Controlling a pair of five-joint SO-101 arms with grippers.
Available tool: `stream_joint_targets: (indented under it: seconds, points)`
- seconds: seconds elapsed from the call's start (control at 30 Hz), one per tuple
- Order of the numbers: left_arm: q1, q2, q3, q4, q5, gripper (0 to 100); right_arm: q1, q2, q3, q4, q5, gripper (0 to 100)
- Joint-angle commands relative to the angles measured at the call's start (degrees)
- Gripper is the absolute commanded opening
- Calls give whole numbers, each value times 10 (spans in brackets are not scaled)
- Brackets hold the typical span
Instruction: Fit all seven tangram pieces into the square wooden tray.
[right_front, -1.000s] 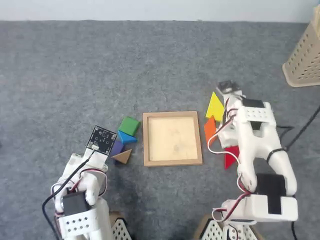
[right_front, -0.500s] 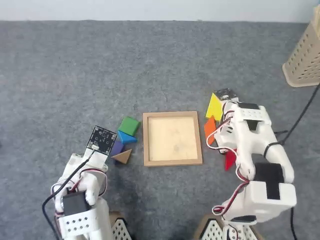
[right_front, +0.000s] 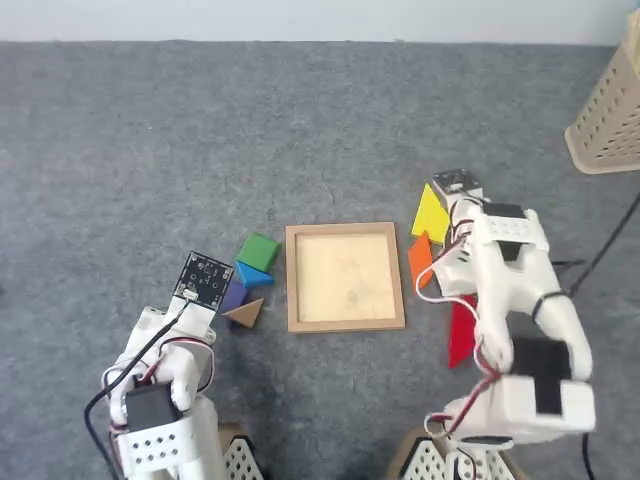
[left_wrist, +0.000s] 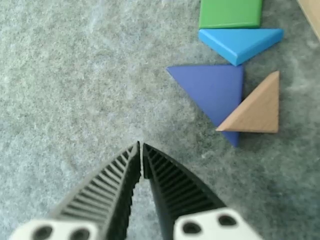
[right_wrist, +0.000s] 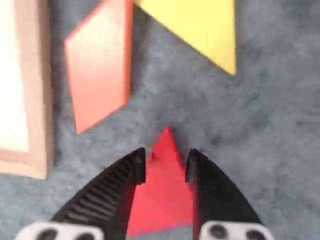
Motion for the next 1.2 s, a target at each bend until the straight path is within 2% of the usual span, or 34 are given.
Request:
stream_joint_targets:
  seconds: [0.0,0.17,0.3,0.43,0.63,0.77,0.97,1.17]
  points:
    - [-3,-7,-2,2,-5,14,4,-98,-11,24,-7,121]
    - [-4,-7,-2,2,-5,14,5,-168,11,78,-6,192]
    - [-4,-7,-2,2,-5,14,6,-177,109,51,17,250]
    - [-4,-7,-2,2,-5,14,17,-177,181,3,28,263]
    - [-4,-7,-2,2,-5,14,37,-168,203,-5,49,263]
    - [-4,-7,-2,2,-5,14,38,-86,194,-46,50,261]
    - [-4,-7,-2,2,-5,14,39,36,70,-5,43,260]
    - [-4,-7,-2,2,-5,14,39,68,-1,-9,7,259]
